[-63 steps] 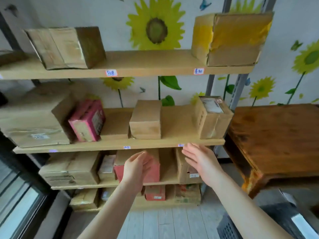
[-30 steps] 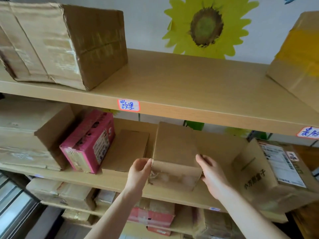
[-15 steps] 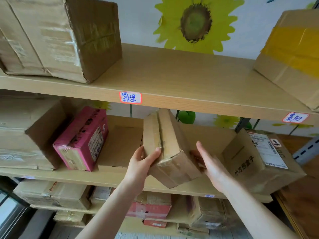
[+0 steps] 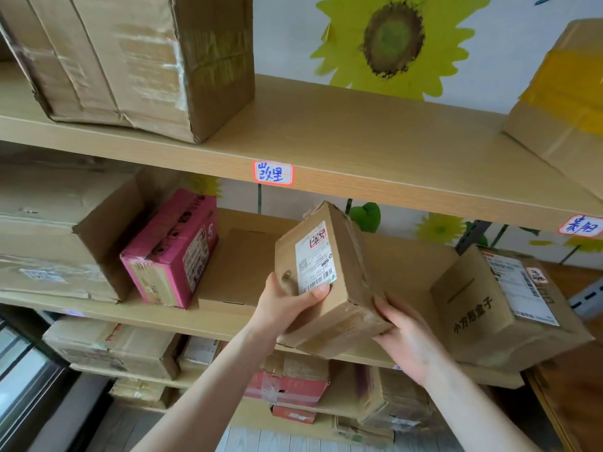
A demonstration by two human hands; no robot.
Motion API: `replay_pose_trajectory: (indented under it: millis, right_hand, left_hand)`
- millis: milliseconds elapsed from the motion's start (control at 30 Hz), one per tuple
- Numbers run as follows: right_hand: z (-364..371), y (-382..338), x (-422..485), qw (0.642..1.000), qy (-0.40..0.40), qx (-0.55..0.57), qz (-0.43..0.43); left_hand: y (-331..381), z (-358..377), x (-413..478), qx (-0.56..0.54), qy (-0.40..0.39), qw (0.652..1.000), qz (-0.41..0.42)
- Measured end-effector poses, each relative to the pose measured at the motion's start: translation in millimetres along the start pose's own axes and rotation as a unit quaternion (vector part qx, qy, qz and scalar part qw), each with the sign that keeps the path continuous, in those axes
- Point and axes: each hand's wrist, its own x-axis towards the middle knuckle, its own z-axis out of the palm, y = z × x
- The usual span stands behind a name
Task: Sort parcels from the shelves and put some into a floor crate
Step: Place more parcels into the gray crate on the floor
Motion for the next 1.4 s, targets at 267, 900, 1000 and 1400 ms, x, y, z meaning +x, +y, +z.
replay_pose_trajectory:
  millis: [267,900,1000,1400]
  right_hand:
    - [-26.4,-1.2,3.6,0.999,0.003,-0.039,-0.018]
    - [-20.0,0.1,6.2,0.996,0.083,0.025,-0.019]
    - [-22.4,1.2,6.1,0.996,0.088,0.012,-0.013]
    - [-10.6,39.0,-85.7,0.990,0.116,-0.055,-0.055]
  left_hand:
    - [-8.5,-6.9,2.7,-0.140,0.013,0.989,-0.051]
    - [-11.9,3.9,-1.1,-0.186,0.000,0.982,-0.033]
    - [-11.8,6.8,-3.1,-0.179,0.009,0.983,-0.035]
    - [-15.1,10.9,-59.8,-0.110,-0.039,0.993,-0.013]
